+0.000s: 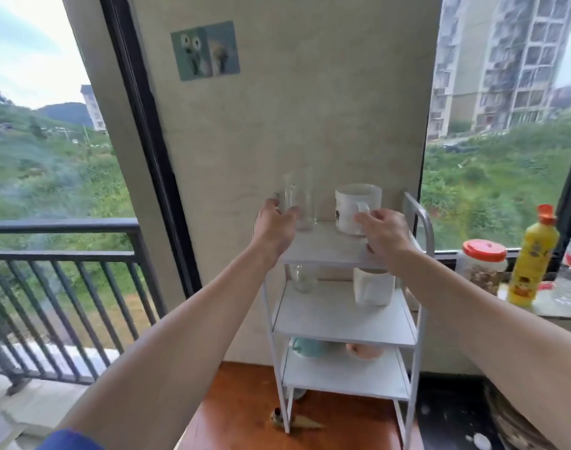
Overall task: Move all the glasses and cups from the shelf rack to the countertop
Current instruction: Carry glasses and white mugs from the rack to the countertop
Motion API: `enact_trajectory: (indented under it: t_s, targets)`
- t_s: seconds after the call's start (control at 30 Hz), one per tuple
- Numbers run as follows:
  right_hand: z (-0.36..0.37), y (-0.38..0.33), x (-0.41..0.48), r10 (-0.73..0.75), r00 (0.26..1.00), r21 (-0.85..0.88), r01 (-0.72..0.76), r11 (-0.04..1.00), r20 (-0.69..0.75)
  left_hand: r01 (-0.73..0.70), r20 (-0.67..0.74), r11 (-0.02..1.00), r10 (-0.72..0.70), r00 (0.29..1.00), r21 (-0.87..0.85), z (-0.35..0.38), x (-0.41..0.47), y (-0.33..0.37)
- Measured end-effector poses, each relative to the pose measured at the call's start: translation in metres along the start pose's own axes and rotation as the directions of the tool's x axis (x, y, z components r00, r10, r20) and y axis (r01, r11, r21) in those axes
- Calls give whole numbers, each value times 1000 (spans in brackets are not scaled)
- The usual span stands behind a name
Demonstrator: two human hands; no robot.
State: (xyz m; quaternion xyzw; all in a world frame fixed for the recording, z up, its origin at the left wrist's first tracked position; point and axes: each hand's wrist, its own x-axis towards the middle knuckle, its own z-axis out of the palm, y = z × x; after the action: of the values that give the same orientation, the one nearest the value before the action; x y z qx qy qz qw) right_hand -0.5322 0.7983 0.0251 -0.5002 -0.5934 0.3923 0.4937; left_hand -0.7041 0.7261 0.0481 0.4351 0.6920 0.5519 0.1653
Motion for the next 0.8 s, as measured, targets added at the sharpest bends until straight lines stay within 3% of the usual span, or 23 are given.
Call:
enact_trajectory:
  t_s: [0.23,0.47,0.63,0.8]
  targets:
    - [14,-2,27,33,998,234,-44,971,53,45,6,978,-45,999,-205,19,52,4]
    - [15,-4,28,78,996,281,-90,955,53,42,34,934,-32,999,-356,25,58,6]
    - [6,-7,4,99,993,278,-113,954,62,72,32,874,-64,997,-481,12,25,5]
    - [-14,-13,-38,98,994,298,-107,948,44,62,-2,862,-73,997,-502,-17,-20,12]
